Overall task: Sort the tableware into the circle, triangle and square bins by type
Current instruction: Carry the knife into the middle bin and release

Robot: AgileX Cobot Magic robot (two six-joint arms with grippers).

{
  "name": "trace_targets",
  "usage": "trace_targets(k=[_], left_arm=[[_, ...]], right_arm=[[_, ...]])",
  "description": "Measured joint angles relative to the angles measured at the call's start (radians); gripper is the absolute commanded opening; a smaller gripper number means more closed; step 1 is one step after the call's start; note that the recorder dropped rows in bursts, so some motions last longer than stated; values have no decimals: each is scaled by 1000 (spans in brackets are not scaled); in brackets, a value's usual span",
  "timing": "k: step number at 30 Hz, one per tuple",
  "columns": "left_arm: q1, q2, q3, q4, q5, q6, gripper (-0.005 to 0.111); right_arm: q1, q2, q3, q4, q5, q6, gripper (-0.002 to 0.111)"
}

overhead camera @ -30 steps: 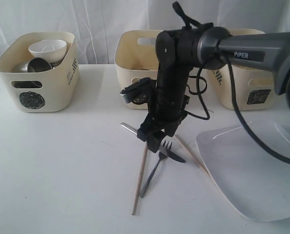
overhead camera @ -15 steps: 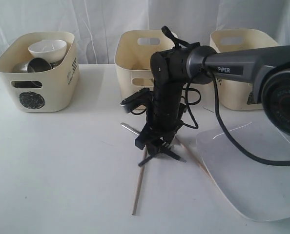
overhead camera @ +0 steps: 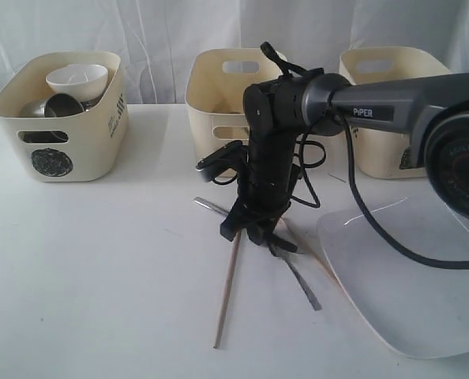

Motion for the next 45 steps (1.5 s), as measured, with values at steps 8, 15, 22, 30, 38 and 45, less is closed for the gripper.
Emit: trace_targets(k=[8, 15, 22, 30, 38, 45], left_arm=[[0, 0, 0, 0, 0, 0, 0], [0, 0, 0, 0, 0, 0, 0], [0, 0, 0, 0, 0, 0, 0], [0, 0, 0, 0, 0, 0, 0], [0, 0, 0, 0, 0, 0, 0], [0, 0, 0, 0, 0, 0, 0]], right_arm=[[0, -124, -73, 0, 59, 0, 0], [0, -232, -142, 4, -62, 42, 0], [-47, -231, -149, 99, -419, 145, 0], [-84, -105, -151, 152, -744, 176, 0], [-102, 10, -151, 179, -952, 184, 27], [-114, -10, -151, 184, -732, 184, 20]])
